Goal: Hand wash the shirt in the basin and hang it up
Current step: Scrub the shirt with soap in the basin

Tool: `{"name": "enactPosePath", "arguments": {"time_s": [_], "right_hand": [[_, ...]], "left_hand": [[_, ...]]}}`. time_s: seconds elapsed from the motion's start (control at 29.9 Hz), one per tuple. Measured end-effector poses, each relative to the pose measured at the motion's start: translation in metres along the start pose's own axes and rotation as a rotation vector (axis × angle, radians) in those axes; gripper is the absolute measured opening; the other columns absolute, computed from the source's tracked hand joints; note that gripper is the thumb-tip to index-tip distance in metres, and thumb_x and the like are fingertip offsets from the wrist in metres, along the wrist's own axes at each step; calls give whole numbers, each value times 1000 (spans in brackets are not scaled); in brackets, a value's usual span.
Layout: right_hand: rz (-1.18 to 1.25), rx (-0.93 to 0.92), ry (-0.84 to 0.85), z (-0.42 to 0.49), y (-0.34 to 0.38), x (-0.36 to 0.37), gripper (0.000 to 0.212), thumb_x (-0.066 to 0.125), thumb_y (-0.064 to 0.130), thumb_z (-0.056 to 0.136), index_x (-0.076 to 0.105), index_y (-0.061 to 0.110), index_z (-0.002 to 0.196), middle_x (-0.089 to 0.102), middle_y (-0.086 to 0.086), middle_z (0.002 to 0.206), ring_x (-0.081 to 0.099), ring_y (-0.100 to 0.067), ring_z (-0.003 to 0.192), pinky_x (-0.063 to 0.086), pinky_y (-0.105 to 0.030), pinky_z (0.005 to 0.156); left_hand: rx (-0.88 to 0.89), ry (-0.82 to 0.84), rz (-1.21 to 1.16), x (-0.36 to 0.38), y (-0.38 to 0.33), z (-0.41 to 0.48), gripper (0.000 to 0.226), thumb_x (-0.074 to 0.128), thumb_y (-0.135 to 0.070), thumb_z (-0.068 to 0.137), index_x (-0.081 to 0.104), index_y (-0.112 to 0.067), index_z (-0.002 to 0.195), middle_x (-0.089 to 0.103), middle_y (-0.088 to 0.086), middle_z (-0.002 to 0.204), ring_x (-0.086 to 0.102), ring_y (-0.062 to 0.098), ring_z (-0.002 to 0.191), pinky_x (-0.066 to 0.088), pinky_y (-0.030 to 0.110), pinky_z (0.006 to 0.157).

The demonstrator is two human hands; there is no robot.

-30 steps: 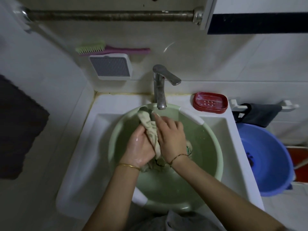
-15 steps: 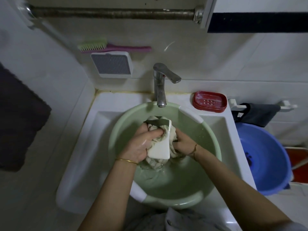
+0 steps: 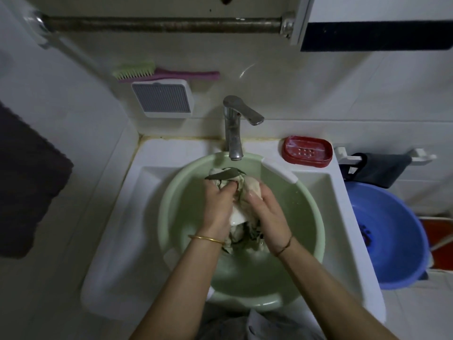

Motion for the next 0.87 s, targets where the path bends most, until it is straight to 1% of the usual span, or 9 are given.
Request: {"name": "enactPosePath", "arguments": {"time_s": [0.13, 0.23, 0.33, 0.43, 0.53, 0.6, 0.74, 0.8, 0.87], "right_hand": [[-273, -203, -226, -11, 4, 24, 36, 48, 43, 86, 60, 20, 110, 64, 1, 107, 59, -11, 101, 46, -27, 89], [-240, -107, -372, -7, 6, 29, 11, 51, 40, 85, 50, 30, 81, 59, 5, 78, 53, -1, 71, 43, -27, 67], [-143, -46, -440, -4, 6, 28, 11, 50, 36, 85, 45, 28, 81, 56, 9, 77, 52, 3, 68, 45, -26, 69], [-104, -14, -466, -6, 2, 30, 15, 57, 24, 92, 44, 28, 84, 56, 10, 77, 53, 6, 65, 46, -26, 67], [-85, -11, -481, -10, 4, 30, 17, 57, 13, 92, 46, 23, 86, 54, 10, 76, 52, 8, 63, 43, -17, 63], [-103, -26, -472, -10, 7, 27, 14, 61, 9, 90, 49, 17, 89, 54, 9, 77, 52, 8, 63, 43, -13, 62], [-239, -64, -453, -11, 7, 28, 21, 66, 19, 84, 53, 22, 100, 60, 13, 85, 57, -2, 77, 50, -31, 74], [-290, -85, -433, -8, 5, 29, 22, 61, 27, 84, 57, 25, 105, 64, 10, 95, 59, -10, 89, 50, -38, 81], [-386, -114, -391, -2, 6, 28, 35, 54, 30, 84, 60, 23, 118, 66, 3, 112, 56, -18, 103, 45, -30, 91]], "left_hand": [[-129, 22, -237, 9, 1, -15, 45, 42, 18, 83, 41, -7, 121, 57, 16, 91, 60, 22, 70, 56, 28, 56], [-202, 153, -382, 10, -3, -23, 29, 47, -3, 83, 51, -2, 111, 58, 16, 90, 62, 22, 75, 56, 28, 69], [-161, 119, -284, 13, 3, -27, 30, 45, -25, 97, 54, 0, 111, 62, 16, 98, 62, 26, 91, 52, 37, 87], [14, -19, -151, 15, 9, -25, 7, 54, -16, 94, 50, -11, 95, 61, 12, 91, 59, 26, 86, 51, 45, 86], [3, -103, -169, 13, 11, -21, 20, 64, -9, 87, 45, -11, 93, 59, 16, 95, 60, 26, 84, 51, 47, 85], [-10, -112, -156, 12, 11, -20, 36, 68, -7, 83, 38, -12, 100, 58, 16, 102, 62, 26, 86, 54, 43, 84], [76, -9, -65, 6, 12, -11, 40, 57, -2, 88, 42, -24, 118, 56, 11, 119, 59, 24, 104, 50, 38, 94], [25, 118, -198, 7, 12, -12, 42, 46, 0, 94, 50, -28, 125, 58, 12, 124, 59, 23, 106, 47, 38, 97], [-12, 156, -315, 11, 10, -17, 50, 42, 0, 95, 43, -29, 136, 55, 11, 132, 57, 27, 116, 42, 41, 104]]}}
Point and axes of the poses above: each hand's wrist, its own z-axis towards the middle knuckle, its own x-axis out of the palm, y = z × x, the point moved 1 cm from there along z, towards the middle knuckle
